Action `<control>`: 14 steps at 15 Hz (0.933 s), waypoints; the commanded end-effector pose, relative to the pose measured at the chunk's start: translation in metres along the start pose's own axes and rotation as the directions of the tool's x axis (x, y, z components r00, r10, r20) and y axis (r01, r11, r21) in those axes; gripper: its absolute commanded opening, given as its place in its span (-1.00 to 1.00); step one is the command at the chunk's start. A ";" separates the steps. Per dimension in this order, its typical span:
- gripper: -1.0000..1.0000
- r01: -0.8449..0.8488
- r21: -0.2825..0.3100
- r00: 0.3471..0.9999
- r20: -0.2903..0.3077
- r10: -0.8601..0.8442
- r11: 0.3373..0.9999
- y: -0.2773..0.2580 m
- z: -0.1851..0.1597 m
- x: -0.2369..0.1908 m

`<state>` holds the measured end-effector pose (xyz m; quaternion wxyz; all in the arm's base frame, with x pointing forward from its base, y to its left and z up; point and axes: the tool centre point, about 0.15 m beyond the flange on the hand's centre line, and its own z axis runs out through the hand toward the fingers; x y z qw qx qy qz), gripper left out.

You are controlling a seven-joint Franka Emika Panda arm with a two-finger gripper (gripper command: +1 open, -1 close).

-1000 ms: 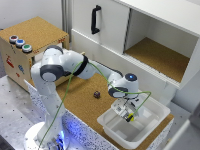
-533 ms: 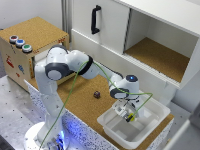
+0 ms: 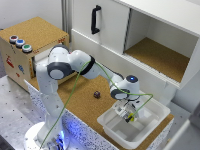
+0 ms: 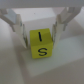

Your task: Go towards the yellow block and grasp it

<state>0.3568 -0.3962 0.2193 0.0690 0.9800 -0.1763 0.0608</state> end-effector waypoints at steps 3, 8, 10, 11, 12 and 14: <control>-1.00 -0.111 0.019 0.994 0.003 0.111 0.994 -0.004 -0.019 -0.011; -1.00 -0.156 0.016 0.979 -0.133 0.157 0.988 0.004 -0.093 0.006; -1.00 -0.123 0.028 0.970 -0.206 0.126 0.992 -0.006 -0.133 0.017; -1.00 -0.109 0.042 0.965 -0.237 0.116 0.993 -0.014 -0.151 0.021; -1.00 -0.069 0.064 0.955 -0.283 0.084 0.996 -0.032 -0.179 0.025; -1.00 0.005 0.097 0.944 -0.329 0.027 0.995 -0.066 -0.213 0.025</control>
